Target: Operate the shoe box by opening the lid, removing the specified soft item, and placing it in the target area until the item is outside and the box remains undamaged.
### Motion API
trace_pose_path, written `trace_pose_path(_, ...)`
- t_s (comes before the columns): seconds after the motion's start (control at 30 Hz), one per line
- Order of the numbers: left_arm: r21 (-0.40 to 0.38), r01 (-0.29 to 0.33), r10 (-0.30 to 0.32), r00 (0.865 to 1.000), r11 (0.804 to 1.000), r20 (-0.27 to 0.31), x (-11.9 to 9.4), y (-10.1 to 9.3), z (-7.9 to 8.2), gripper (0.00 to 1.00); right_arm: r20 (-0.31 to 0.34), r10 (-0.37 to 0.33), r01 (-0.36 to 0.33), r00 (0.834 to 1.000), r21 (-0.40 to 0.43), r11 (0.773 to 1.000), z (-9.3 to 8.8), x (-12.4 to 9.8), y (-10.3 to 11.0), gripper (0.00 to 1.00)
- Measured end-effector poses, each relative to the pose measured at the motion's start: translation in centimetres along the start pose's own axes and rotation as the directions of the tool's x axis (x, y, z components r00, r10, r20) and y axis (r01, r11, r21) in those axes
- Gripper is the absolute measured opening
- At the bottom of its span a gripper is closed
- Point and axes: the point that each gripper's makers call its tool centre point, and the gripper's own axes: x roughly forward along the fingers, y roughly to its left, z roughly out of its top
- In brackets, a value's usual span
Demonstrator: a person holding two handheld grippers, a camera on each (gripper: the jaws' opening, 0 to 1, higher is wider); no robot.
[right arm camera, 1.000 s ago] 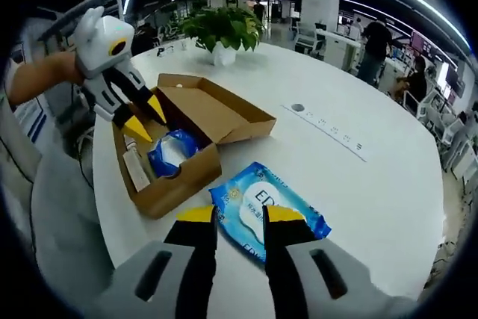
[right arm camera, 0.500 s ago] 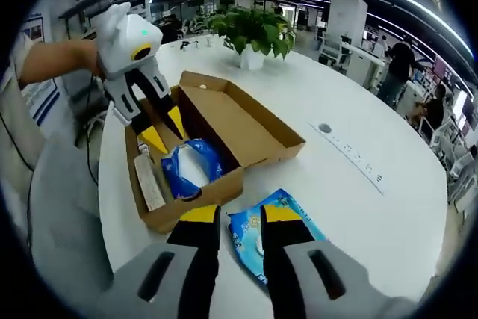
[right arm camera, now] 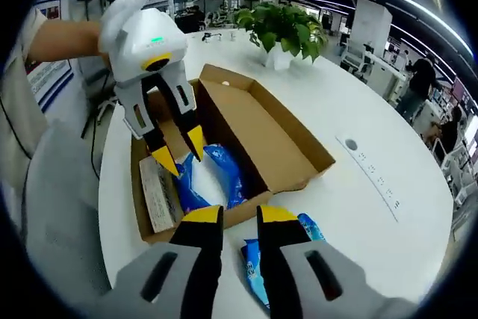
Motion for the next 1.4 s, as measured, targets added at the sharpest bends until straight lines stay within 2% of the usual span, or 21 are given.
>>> trace_pose_path(0.17,0.019,0.037,-0.037,0.999,0.999,-0.012,0.8,0.0,-0.2,0.19,-0.019,0.009,-0.010,1.000,-0.030,0.999,0.2,1.4,0.2,0.13)
trace_pose_path(0.43,0.003,0.084,-0.084,0.996,0.996,-0.025,1.5,0.0,-0.8,0.19,-0.051,0.029,-0.032,0.998,-0.068,0.997,0.4,3.8,0.6,0.11)
trace_pose_path(0.53,-0.020,0.115,-0.116,0.993,0.993,-0.035,1.6,-0.3,-1.1,0.13,-0.068,0.026,-0.032,0.997,-0.085,0.996,0.3,4.9,0.7,0.07)
trace_pose_path(0.77,-0.030,0.116,-0.117,0.992,0.993,-0.040,1.6,-0.3,-1.3,0.07,-0.105,0.025,-0.035,0.994,-0.096,0.995,-0.4,6.8,1.1,0.08)
trace_pose_path(0.93,-0.026,0.113,-0.114,0.993,0.993,-0.039,1.5,-0.3,-1.4,0.02,-0.124,-0.005,-0.009,0.992,-0.112,0.994,-0.7,7.8,0.8,0.00)
trace_pose_path(1.4,-0.065,0.084,-0.086,0.996,0.994,-0.029,0.3,-0.2,-1.4,0.00,-0.105,-0.009,-0.002,0.994,-0.101,0.995,0.2,7.3,1.0,0.00)
